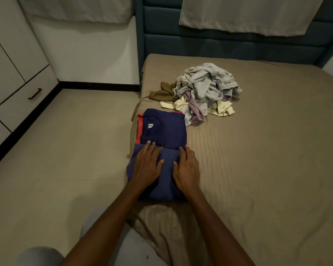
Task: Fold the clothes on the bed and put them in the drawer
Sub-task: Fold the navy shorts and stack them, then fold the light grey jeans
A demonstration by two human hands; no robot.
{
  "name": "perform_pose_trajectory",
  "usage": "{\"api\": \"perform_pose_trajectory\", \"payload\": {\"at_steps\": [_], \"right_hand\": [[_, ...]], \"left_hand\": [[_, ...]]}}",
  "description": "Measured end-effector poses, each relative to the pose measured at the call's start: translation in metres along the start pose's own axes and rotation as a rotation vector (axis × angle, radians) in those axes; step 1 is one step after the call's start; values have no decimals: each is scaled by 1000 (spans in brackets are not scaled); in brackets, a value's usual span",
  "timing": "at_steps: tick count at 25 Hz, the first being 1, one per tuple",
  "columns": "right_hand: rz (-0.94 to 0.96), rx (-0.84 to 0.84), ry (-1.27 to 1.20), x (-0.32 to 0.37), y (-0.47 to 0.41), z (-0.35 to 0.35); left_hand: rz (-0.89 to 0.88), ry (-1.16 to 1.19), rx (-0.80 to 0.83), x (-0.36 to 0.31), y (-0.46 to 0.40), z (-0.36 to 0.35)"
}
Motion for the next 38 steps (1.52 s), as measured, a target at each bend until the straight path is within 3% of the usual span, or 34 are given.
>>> {"api": "perform_pose_trajectory", "payload": {"at_steps": [2, 8, 17, 20, 23, 26, 29, 33, 38], "right_hand": [[-2, 123, 53, -11, -3, -23], [-15, 226, -8, -43, -10, -53], [-10, 208, -128, -50, -9, -53], [-6, 201, -174, -52, -10, -53], [-22, 172, -269, -54, -10, -46], [-127, 94, -393, -74, -17, -32], [-212, -50, -435, -107, -60, -15], [-254, -91, -470, -137, -165, -6], [-68, -245, -425, -107, -324, 20]], "left_hand": [[63, 6, 125, 14, 0, -26], [205, 215, 61, 42, 14, -43], [199, 107, 111, 35, 11, -42], [210, -33, 132, 29, 11, -42], [214, -162, -3, 8, 9, -26], [64, -210, -255, -26, -8, -13], [0, -33, -303, -49, -61, -18], [-41, 173, -255, -62, -159, -48], [101, 385, -223, -62, -321, -73]]}}
Point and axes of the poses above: each hand's wrist, its own y-axis away from the middle knuckle, its own z-axis out of the back of the hand, x = y × z, the point moved 6 cm from there along -y, towards the middle knuckle, and after that the axes turned 7 degrees about -z, right-handed, at the moved point
